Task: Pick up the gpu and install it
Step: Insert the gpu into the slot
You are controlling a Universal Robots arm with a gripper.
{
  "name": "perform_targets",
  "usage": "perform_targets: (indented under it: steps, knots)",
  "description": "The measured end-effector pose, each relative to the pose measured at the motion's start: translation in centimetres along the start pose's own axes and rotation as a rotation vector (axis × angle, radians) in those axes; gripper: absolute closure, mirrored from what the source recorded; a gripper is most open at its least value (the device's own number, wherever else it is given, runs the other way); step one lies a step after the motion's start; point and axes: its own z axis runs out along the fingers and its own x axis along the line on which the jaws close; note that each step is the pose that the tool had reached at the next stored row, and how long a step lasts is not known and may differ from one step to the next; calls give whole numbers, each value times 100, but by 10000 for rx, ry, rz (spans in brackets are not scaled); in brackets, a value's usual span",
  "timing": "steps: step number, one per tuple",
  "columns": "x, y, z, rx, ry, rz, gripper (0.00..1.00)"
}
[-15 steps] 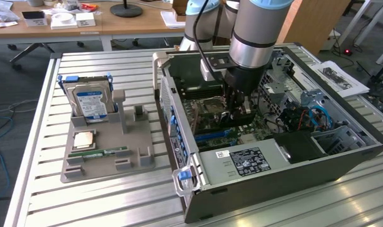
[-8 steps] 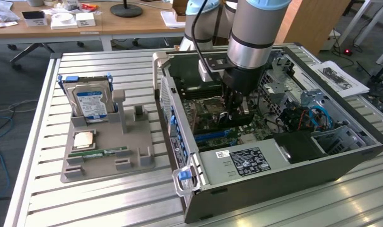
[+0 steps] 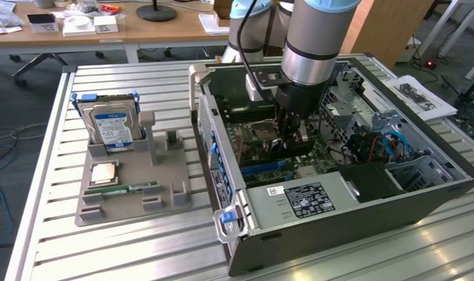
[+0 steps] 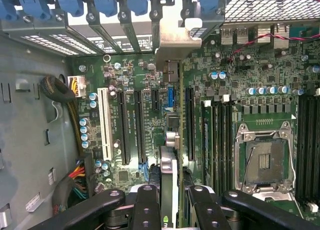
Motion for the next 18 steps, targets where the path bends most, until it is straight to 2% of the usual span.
perform_targets:
  steps: [2, 8, 11, 15, 18]
  knots:
    - [-1, 0, 1, -30, 1, 1, 73]
    - [0, -1, 2, -198, 14, 3, 73]
    - [-1, 0, 15, -213, 11, 5, 73]
    - [0, 2, 42, -282, 20, 5, 73]
    - [1, 2, 60, -292, 21, 6, 73]
